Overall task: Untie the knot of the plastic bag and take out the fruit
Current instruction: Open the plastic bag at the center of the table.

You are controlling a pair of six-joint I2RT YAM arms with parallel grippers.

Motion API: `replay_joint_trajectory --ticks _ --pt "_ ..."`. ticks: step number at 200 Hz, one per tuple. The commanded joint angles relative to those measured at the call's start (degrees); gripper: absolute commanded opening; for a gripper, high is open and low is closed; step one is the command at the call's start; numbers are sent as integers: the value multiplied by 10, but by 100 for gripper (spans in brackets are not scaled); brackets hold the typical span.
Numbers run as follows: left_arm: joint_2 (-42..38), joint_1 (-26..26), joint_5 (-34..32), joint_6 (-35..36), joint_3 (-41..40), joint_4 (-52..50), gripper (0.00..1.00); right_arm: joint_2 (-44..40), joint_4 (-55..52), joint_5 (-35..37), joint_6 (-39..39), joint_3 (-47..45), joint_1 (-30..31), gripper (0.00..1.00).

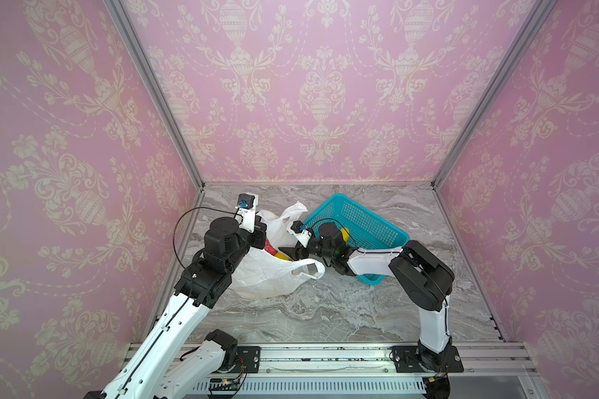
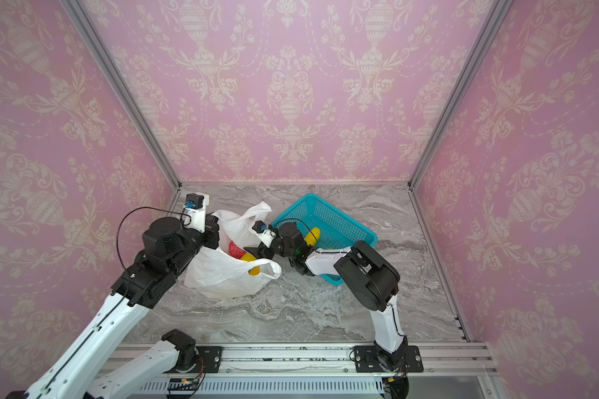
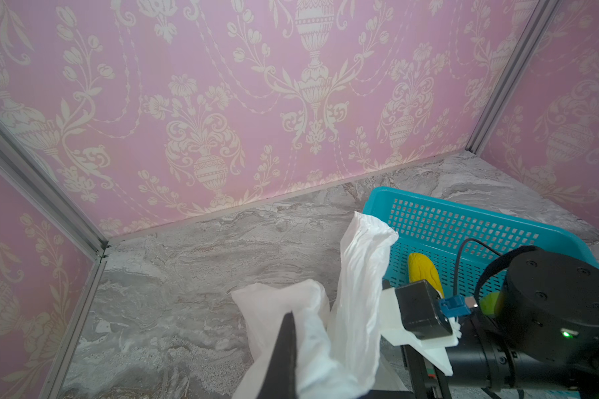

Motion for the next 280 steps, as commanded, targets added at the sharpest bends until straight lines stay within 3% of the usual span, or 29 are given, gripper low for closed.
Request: replay_joint_trajectory --ticks 1,33,82,110,165,199,233,280 --pt "-3 -3 2 6 -2 0 0 -2 7 35 -3 2 9 77" --pt "-12 -3 0 5 -4 -2 0 8 -6 80 -20 26 12 75" --pt "-10 -3 1 7 2 -6 0 2 -14 84 -34 33 15 76" --pt "-8 -3 -1 8 7 -10 0 -35 -78 130 -48 39 19 75" --pt "4 -3 3 8 29 -21 0 -137 -239 54 -92 -8 46 57" --pt "10 -3 7 4 32 -19 0 -170 -289 31 -95 -29 77 58" --pt "11 -3 9 1 32 -14 0 -139 -358 0 -103 17 95 58" --pt "12 -2 8 4 47 -31 0 -88 -454 20 -144 90 139 56"
